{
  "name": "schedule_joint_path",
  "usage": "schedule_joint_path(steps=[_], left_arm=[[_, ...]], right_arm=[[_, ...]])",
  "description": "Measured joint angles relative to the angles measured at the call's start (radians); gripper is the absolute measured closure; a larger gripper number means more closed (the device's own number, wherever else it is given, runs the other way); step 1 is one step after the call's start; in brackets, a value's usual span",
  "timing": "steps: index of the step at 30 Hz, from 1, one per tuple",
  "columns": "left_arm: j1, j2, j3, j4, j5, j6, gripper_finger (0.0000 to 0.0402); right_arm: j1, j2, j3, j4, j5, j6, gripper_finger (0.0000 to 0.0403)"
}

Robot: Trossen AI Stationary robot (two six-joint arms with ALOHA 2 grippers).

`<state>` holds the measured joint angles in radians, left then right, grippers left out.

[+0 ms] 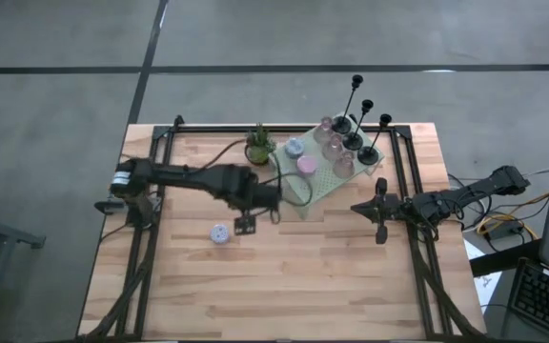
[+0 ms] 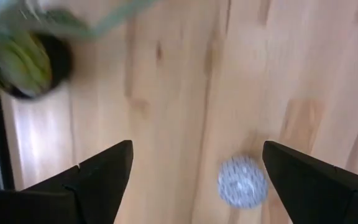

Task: Pick & Place candle stick holders
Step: Put the red scented candle on the shelf aligned with the other scented candles

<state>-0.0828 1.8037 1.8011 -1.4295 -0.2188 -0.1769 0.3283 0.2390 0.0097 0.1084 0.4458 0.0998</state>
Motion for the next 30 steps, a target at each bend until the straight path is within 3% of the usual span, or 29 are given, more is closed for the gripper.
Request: schedule_joint_path(steps=[6,18,24,30], left_arm=[[-0.049,-0.133,-0.268,0.08,0.004,-0.118,0.004],[-0.085,-0.416,-0.789,0.435,0.116,-0.333,0.0039],[-0.115,-0.424,-0.905,0.526,0.18,-0.406,0.0039],[-0.151,-0.424,-0.95,0.601,0.179,-0.428,0.0039]], right_arm=[[0.0,0.0,0.0,0.0,0.0,0.002,0.0394],[0.0,0.0,0.0,0.0,0.0,0.002,0.0394],[0.0,-0.001,0.0,0.0,0.0,-0.001,0.0394],[0.0,-0.001,0.0,0.0,0.0,-0.002,0.0394]])
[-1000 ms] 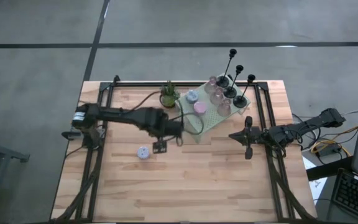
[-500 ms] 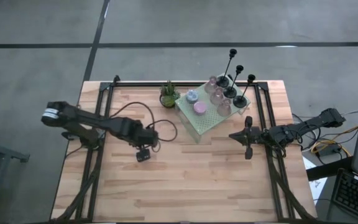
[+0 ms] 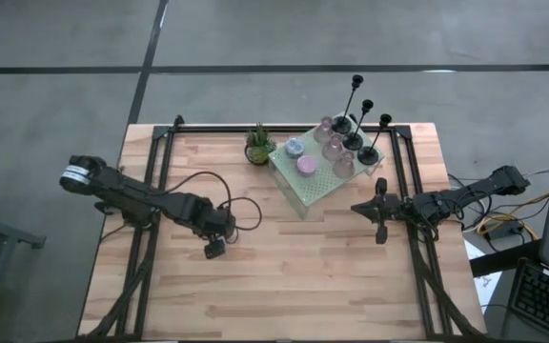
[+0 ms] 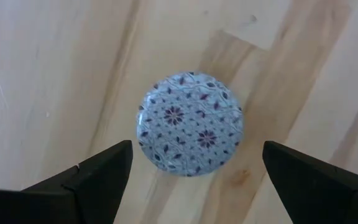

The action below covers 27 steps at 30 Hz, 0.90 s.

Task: Pick & Place candle stick holders
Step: Put the red scented candle on the shelf aligned with the other scented candles

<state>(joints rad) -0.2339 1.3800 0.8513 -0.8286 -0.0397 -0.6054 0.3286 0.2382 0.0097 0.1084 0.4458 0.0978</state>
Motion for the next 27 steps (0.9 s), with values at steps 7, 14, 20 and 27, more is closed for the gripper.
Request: schedule_joint_path(steps=[7,14,20,27], left_arm=[[-0.01,0.001,-0.043,0.187,-0.015,0.008,0.0039],[-0.011,0.022,-0.065,0.175,-0.017,0.022,0.0039],[-0.013,0.056,-0.07,0.174,-0.013,0.011,0.0039],[-0.013,0.089,-0.068,0.185,-0.013,0.01,0.0049]], right_arm=[[0.0,0.0,0.0,0.0,0.0,0.0,0.0394],[0.0,0.0,0.0,0.0,0.0,0.0,0.0394],[0.0,0.0,0.0,0.0,0.0,0.0,0.0394],[0.0,0.0,0.0,0.0,0.0,0.0,0.0394]])
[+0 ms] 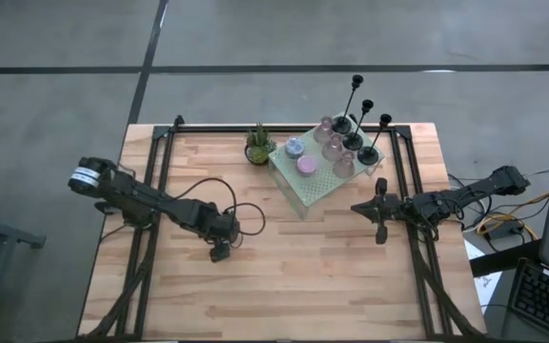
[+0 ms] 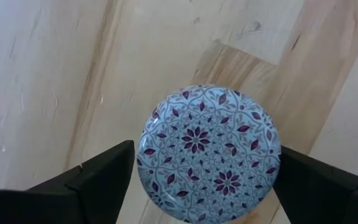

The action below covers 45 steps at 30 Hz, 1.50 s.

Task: Pick & Place candle stick holders
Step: Put the red scented candle on the shelf aligned with the other scented candles

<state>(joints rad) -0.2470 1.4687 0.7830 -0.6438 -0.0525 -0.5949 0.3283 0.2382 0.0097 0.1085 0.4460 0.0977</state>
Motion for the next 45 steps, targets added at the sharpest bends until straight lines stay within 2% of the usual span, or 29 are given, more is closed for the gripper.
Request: schedule_joint_path(steps=[8,14,19,27,31,37,45], left_arm=[[0.0,0.001,0.003,0.015,0.002,-0.001,0.0105],[0.001,0.001,0.032,0.042,0.006,0.015,0.0097],[0.009,0.001,0.111,0.043,0.006,0.057,0.009],[0.061,0.004,0.309,0.078,-0.028,0.106,0.0098],[0.091,0.044,0.427,0.094,-0.053,0.104,0.0097],[0.137,0.177,0.649,0.083,-0.055,0.206,0.0097],[0.218,0.413,0.998,-0.045,-0.052,0.309,0.0097]], right_arm=[[0.0,0.0,0.0,0.0,0.0,0.003,0.0394],[0.0,0.0,0.0,0.0,0.0,0.0,0.0394],[0.0,0.0,0.0,0.0,0.0,0.0,0.0394],[0.0,0.0,0.0,0.0,0.0,0.0,0.0394],[0.0,0.0,0.0,0.0,0.0,0.004,0.0394],[0.0,0.0,0.0,0.0,0.0,0.004,0.0394],[0.0,0.0,0.0,0.0,0.0,0.003,0.0394]])
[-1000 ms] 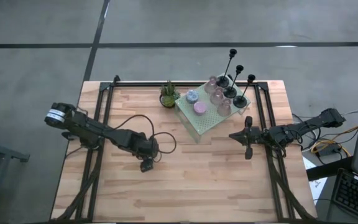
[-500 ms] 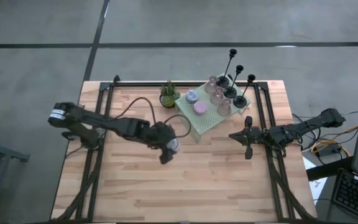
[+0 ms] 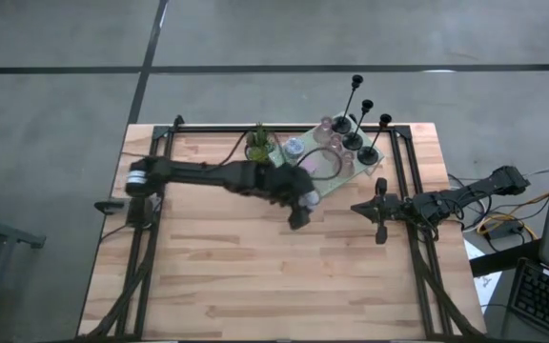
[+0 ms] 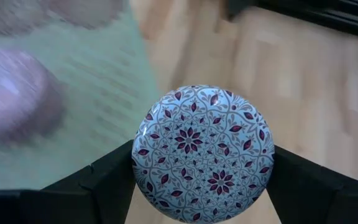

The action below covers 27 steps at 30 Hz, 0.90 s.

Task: Pick & Place candle stick holders
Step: Put the red scented candle on the shelf aligned with the other scented candles

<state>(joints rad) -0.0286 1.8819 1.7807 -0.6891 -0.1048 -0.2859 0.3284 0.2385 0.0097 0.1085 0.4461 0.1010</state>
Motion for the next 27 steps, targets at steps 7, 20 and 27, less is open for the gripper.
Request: schedule_joint_path(steps=[7,20,27], left_arm=[[0.09,0.138,0.178,-0.099,-0.001,0.042,0.0097],[0.137,0.181,0.196,-0.092,0.009,0.05,0.0096],[0.138,0.183,0.196,-0.07,0.008,0.04,0.0092]], right_arm=[[0.0,0.0,0.0,0.0,0.0,0.0,0.0394],[0.0,0.0,0.0,0.0,0.0,0.001,0.0394],[0.0,0.0,0.0,0.0,0.0,0.001,0.0394]])
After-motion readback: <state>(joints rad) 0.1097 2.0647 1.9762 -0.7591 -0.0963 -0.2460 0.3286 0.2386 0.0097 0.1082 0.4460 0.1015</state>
